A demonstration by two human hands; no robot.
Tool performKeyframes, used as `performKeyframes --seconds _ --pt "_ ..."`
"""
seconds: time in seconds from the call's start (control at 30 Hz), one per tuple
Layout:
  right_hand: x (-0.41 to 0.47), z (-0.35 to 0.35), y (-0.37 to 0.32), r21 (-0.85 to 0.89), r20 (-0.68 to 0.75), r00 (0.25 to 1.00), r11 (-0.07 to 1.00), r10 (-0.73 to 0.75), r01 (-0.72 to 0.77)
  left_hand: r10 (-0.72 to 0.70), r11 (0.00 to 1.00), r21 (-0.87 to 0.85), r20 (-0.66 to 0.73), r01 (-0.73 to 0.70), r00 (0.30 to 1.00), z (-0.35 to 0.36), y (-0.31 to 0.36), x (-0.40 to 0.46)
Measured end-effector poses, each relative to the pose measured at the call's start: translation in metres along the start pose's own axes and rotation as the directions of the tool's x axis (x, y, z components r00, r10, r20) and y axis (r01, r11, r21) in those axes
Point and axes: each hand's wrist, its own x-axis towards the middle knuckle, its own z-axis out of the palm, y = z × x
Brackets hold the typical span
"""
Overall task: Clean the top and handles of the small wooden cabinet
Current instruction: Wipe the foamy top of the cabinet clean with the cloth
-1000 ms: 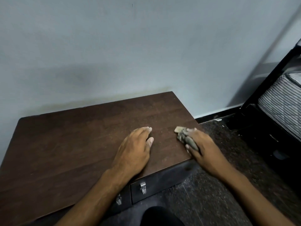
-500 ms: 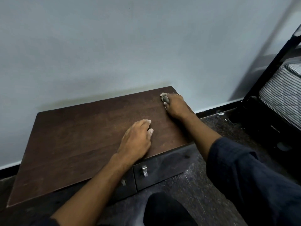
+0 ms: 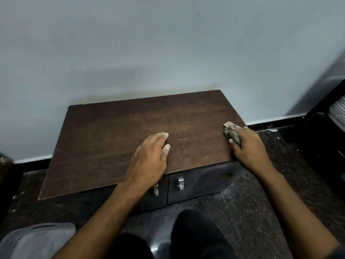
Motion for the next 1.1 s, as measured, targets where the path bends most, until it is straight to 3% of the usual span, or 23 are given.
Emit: performKeyframes --seconds 0.1,0.23,0.37,0.43,0.53,0.63,0.73,0.87,0.93,1.0,1.1 --pt "-0.007 0.034 -0.075 0.044 -0.036 0.988 0.988 -0.15 0.151 -0.05 0.999 0.002 -0.053 0.051 0.997 -0.011 -0.014 -0.003" --pt "-0.02 0.079 -0.194 0.169 0.115 0.918 0.918 -0.38 0.359 -0.12 0.993 -0.033 -0.106 0.117 0.987 -0.021 -0.02 -0.003" --pt "-0.035 0.076 -0.203 0.364 0.163 0.826 0.811 -0.54 0.459 -0.189 0.981 -0.083 -0.156 0.177 0.97 -0.038 -0.027 -0.003" --pt "-0.031 0.059 -0.171 0.335 0.182 0.844 0.839 -0.505 0.429 -0.191 0.98 -0.078 -0.127 0.182 0.973 -0.042 -0.029 -0.01" --pt "-0.017 0.034 -0.111 0.25 0.099 0.954 0.935 -0.281 0.25 -0.191 0.981 -0.064 -0.098 0.186 0.977 -0.039 -0.027 -0.027" --pt "-0.019 0.025 -0.076 0.155 0.019 0.993 0.982 -0.115 0.111 -0.199 0.98 -0.053 -0.113 0.194 0.974 -0.033 -0.021 -0.046" --pt "-0.038 0.04 -0.093 0.129 -0.004 0.992 0.983 -0.128 0.128 -0.171 0.985 -0.038 -0.144 0.167 0.975 -0.032 -0.017 -0.059" --pt "-0.054 0.077 -0.174 0.24 0.02 0.943 0.917 -0.333 0.319 -0.174 0.983 0.026 -0.202 0.183 0.964 -0.049 -0.031 -0.083" --pt "-0.053 0.094 -0.22 0.203 0.088 0.881 0.874 -0.466 0.442 -0.218 0.971 0.049 -0.23 0.235 0.949 -0.059 -0.042 -0.098" --pt "-0.05 0.113 -0.267 0.167 0.191 0.812 0.834 -0.551 0.527 -0.305 0.944 0.037 -0.285 0.328 0.909 -0.072 -0.056 -0.113" --pt "-0.051 0.137 -0.33 0.175 0.215 0.74 0.771 -0.637 0.613 -0.457 0.873 0.004 -0.347 0.488 0.819 -0.092 -0.08 -0.134"
